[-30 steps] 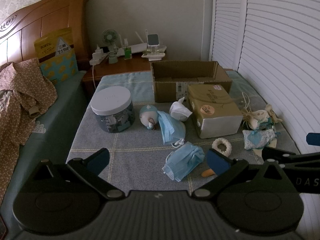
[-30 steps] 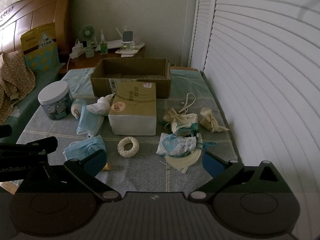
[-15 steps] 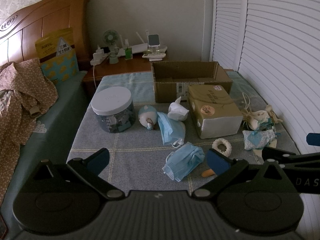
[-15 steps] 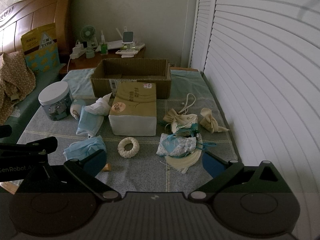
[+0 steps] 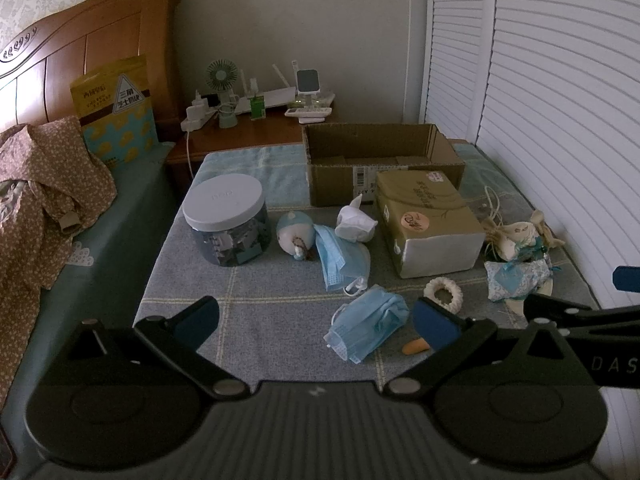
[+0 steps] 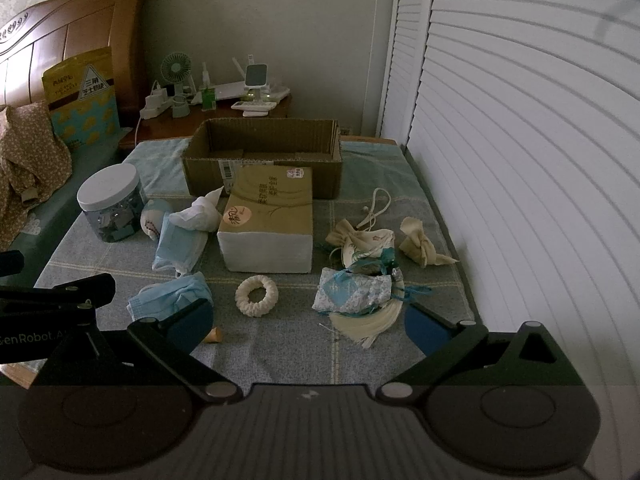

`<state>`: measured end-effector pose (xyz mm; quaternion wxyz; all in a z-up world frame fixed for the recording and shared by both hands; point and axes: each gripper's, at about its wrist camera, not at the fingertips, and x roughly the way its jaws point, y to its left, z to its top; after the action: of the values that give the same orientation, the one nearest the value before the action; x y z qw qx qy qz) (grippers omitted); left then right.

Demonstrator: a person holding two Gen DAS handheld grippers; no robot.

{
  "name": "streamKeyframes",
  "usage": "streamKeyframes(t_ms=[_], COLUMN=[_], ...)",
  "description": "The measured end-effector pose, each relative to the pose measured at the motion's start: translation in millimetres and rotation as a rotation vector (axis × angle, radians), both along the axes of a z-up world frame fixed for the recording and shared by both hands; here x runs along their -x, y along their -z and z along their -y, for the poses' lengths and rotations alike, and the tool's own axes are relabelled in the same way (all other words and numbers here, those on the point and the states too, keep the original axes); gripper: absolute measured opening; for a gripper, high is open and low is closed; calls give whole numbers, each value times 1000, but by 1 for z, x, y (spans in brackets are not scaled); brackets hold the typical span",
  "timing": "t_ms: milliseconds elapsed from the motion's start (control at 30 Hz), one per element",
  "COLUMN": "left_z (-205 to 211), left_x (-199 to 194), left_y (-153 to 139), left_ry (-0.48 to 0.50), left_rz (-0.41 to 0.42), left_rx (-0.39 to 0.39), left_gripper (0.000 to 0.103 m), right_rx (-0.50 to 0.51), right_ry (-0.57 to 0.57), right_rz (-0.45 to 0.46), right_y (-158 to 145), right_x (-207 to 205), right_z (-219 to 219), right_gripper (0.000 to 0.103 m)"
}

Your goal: Organize soft objects

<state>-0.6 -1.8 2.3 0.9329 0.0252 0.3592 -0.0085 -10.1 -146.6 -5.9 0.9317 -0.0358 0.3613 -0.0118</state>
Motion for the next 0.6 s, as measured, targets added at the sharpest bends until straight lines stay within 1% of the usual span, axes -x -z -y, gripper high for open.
streamKeyframes(t_ms=[400, 600], left_z=[0, -2], left_x=[0, 1], left_y=[0, -9], left_ry=[1, 20], left_rz=[3, 16], left_rx=[-1, -10], left_gripper=[102, 102], right_rx=[0, 1], right_ry=[0, -6], right_rz=[2, 9], right_y=[1, 0], right_x=[0, 1], right_z=[0, 0], right_gripper=[103, 103])
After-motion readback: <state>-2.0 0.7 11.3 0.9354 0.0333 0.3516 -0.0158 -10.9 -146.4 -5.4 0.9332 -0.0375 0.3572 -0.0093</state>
